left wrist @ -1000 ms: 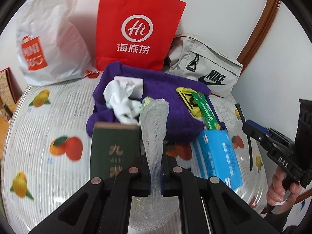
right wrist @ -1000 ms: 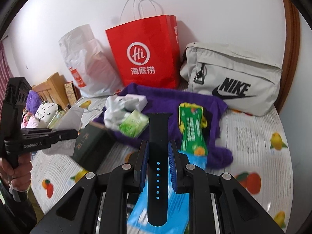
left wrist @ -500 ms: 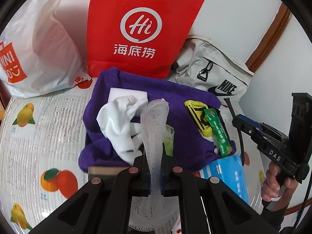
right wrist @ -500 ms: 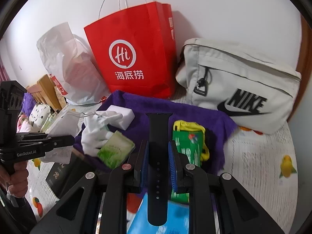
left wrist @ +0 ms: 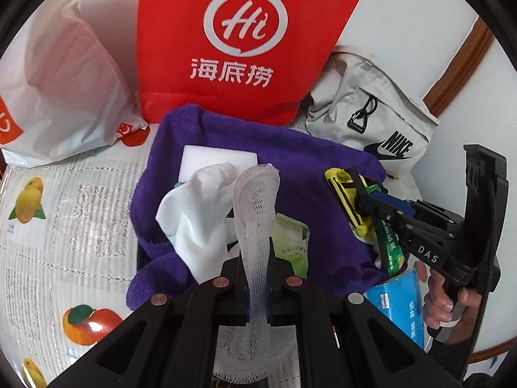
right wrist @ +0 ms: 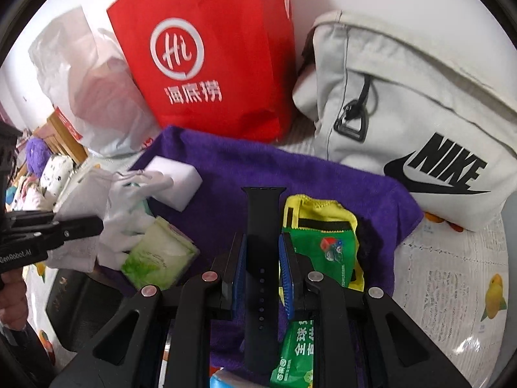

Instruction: Organize soft objects

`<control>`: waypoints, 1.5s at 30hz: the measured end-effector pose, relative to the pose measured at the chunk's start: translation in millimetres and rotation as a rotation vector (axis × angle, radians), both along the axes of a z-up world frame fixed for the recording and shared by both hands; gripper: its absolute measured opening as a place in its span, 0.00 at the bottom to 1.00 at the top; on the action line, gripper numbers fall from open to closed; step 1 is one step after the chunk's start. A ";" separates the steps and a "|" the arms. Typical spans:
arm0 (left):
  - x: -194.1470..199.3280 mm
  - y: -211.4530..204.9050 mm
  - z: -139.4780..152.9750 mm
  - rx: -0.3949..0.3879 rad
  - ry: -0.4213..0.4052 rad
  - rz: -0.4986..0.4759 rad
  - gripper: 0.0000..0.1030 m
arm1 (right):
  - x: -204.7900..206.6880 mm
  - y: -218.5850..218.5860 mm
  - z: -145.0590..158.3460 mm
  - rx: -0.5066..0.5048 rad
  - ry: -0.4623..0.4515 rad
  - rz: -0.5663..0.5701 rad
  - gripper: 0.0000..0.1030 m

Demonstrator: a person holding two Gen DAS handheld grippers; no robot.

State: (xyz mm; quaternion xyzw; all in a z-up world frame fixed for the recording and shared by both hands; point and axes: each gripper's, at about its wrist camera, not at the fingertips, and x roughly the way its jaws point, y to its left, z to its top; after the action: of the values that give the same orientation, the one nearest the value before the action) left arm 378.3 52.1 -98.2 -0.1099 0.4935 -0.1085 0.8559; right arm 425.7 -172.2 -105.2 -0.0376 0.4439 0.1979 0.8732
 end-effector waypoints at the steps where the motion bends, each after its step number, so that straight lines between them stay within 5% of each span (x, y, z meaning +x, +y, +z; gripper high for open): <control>1: 1.4 -1.0 -0.7 0.002 0.000 -0.002 0.06 | 1.4 -0.1 -2.3 -0.006 0.011 0.001 0.20; 16: 36.6 -25.7 -13.2 0.030 0.033 -0.043 0.06 | 11.5 1.4 -17.8 0.000 0.091 0.025 0.21; 21: 45.4 -22.2 -22.7 0.055 0.043 -0.018 0.06 | 10.1 0.5 -9.4 0.042 0.075 0.034 0.49; 29: 50.5 -20.7 -37.9 0.038 0.062 -0.014 0.06 | 3.4 -10.8 9.0 0.103 0.024 -0.004 0.52; 31: 50.5 -21.4 -38.2 0.037 0.064 -0.014 0.11 | 1.6 -12.1 11.1 0.109 0.022 -0.005 0.52; 33: 50.8 -20.3 -37.4 0.023 0.070 -0.010 0.29 | -0.4 -10.9 13.3 0.103 0.015 -0.007 0.52; 38: 45.5 -18.1 -25.3 0.006 0.058 -0.005 0.52 | -10.1 -6.1 21.3 0.087 -0.016 0.013 0.53; 45: 24.7 -21.6 1.8 0.084 0.024 -0.015 0.56 | -29.7 -7.6 38.3 0.081 -0.063 0.002 0.53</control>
State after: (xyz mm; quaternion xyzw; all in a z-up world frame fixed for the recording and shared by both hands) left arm 402.9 30.5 -96.3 -0.0713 0.5087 -0.0927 0.8530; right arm 396.0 -179.8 -66.9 -0.0088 0.4079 0.2154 0.8872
